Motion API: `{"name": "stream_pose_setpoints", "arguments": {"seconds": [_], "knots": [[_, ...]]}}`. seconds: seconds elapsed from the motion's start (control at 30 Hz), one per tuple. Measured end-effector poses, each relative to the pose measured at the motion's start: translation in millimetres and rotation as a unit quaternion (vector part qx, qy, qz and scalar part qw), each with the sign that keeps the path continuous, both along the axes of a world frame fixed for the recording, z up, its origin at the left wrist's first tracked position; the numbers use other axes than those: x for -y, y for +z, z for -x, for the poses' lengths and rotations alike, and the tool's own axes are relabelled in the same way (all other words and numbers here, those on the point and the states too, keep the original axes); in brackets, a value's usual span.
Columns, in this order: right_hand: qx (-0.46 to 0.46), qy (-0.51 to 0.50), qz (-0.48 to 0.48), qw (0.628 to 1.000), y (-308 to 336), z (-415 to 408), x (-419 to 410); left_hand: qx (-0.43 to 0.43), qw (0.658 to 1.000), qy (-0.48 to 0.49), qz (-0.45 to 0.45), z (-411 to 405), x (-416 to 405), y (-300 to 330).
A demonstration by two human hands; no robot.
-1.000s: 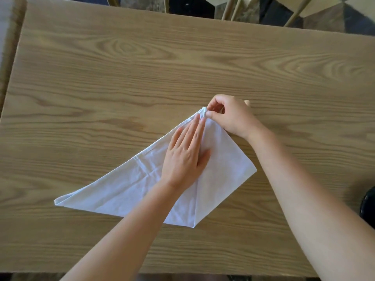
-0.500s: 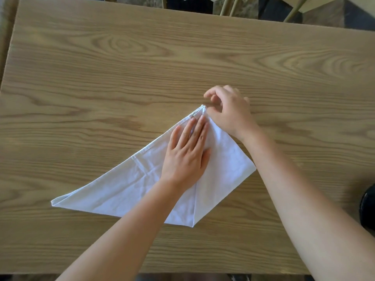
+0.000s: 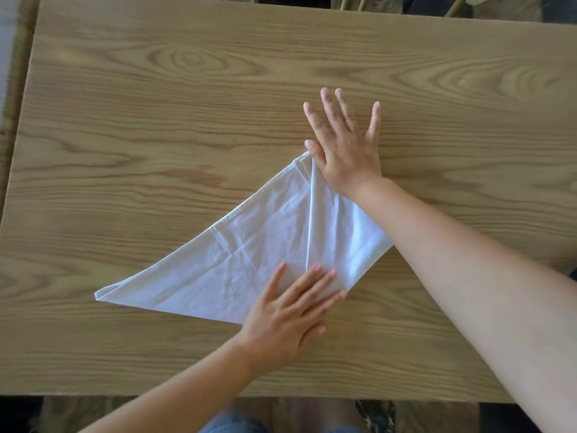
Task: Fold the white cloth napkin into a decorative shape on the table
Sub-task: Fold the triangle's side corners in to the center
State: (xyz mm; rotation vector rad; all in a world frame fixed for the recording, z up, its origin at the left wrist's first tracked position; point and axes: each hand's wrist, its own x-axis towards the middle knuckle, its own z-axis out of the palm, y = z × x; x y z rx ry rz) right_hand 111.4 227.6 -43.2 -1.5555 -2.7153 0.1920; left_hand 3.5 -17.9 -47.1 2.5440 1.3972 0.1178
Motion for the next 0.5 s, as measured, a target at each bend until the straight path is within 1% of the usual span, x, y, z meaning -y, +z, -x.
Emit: {"name": "stream_pose_setpoints", "arguments": {"seconds": [0.07, 0.13, 0.17, 0.23, 0.27, 0.3, 0.37, 0.43, 0.5], "knots": [[0.006, 0.003, -0.014, 1.0, 3.0, 1.7, 0.5, -0.011, 1.0, -0.012, 0.015, 2.1, 15.2, 3.5], [-0.015, -0.015, -0.058, 0.998, 12.0, 0.5, 7.0, 0.001, 1.0, 0.002, 0.029, 2.1, 19.5, 9.3], [-0.046, -0.031, -0.084, 0.995, 18.8, -3.4, 15.3, 0.016, 0.999, 0.027, 0.031, 1.4, 16.8, 14.2], [-0.104, -0.049, -0.123, 0.986, 31.2, -16.9, 42.9, 0.043, 0.993, 0.11, 0.015, -2.2, 2.4, 23.6], [-0.113, -0.048, -0.127, 0.984, 33.3, -25.2, 62.0, 0.044, 0.988, 0.151, 0.001, -5.8, -8.1, 25.5], [-0.108, -0.04, -0.119, 0.986, 32.3, -32.6, 83.9, 0.039, 0.982, 0.184, -0.008, -10.7, -18.1, 25.2], [-0.074, -0.014, -0.087, 0.993, 18.9, -43.7, 122.6, 0.03, 0.976, 0.214, -0.002, -21.3, -32.6, 18.9], [-0.045, -0.002, -0.039, 0.998, 2.4, -49.1, 140.6, 0.023, 0.975, 0.219, 0.008, -27.6, -37.4, 8.9], [-0.024, 0.008, -0.003, 1.0, -4.1, -53.5, 139.0, 0.005, 0.976, 0.217, 0.014, -28.0, -36.2, 2.7]]}}
